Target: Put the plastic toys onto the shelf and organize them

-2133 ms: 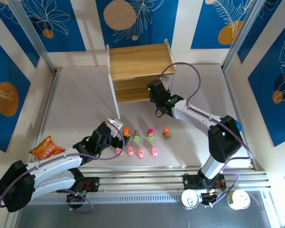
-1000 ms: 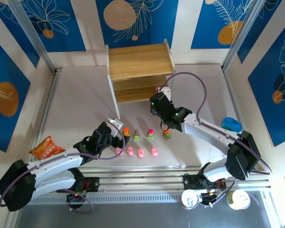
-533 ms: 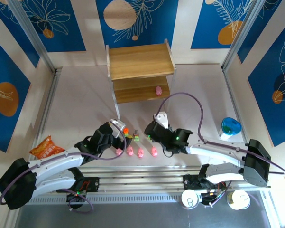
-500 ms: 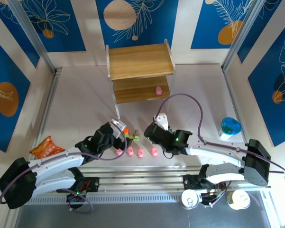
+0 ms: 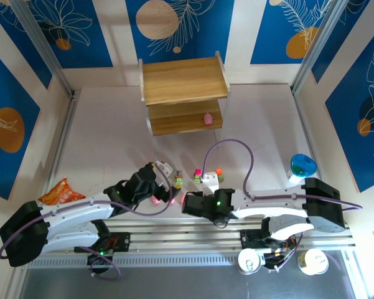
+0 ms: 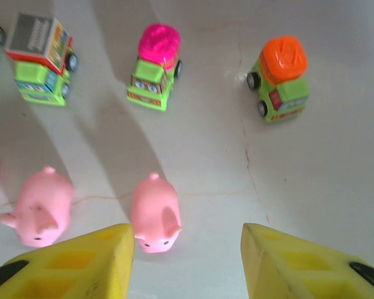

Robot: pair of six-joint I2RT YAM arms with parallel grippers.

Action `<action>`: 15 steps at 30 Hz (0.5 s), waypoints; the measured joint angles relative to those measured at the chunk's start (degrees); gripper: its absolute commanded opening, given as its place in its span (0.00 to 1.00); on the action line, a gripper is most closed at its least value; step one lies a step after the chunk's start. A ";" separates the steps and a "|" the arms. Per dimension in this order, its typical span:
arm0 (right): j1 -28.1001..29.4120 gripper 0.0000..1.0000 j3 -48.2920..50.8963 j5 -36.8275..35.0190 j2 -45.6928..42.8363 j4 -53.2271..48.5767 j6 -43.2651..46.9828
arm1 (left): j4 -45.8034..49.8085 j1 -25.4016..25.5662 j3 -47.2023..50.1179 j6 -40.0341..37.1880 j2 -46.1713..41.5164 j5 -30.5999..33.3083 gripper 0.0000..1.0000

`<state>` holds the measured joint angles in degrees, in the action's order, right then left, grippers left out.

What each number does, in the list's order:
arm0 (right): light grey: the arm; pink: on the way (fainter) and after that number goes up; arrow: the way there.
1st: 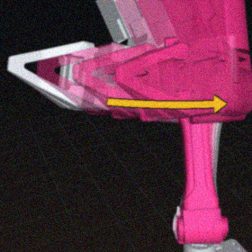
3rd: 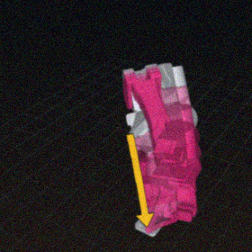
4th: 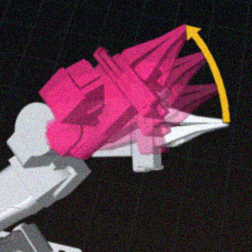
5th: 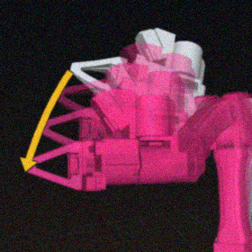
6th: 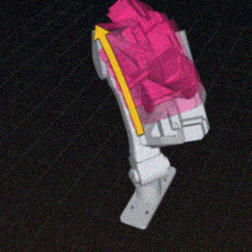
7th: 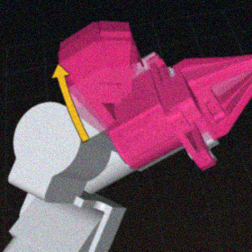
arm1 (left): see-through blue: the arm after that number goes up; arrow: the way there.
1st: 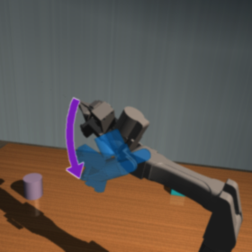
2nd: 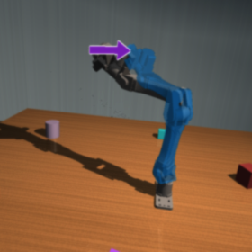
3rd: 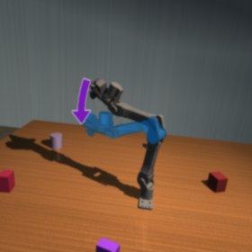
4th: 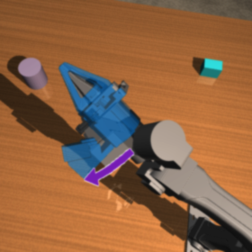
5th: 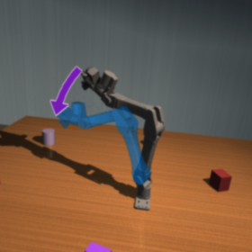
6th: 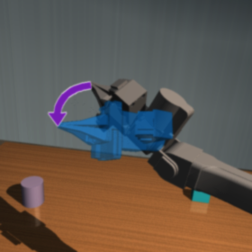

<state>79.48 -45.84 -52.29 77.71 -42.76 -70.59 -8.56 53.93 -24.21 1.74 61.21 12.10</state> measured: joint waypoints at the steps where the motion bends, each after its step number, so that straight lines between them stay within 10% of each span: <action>1: 0.42 0.49 0.09 -0.02 0.66 -0.07 -0.87 | 0.00 0.00 0.00 -0.02 0.00 0.22 1.00; 15: 2.60 0.53 2.62 0.02 6.25 5.11 -5.88 | 0.00 0.00 0.00 -0.20 -0.02 1.92 1.00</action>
<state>82.08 -43.22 -52.27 83.96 -37.65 -76.47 -8.56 53.93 -24.21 1.54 61.19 14.02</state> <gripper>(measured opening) 0.528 0.998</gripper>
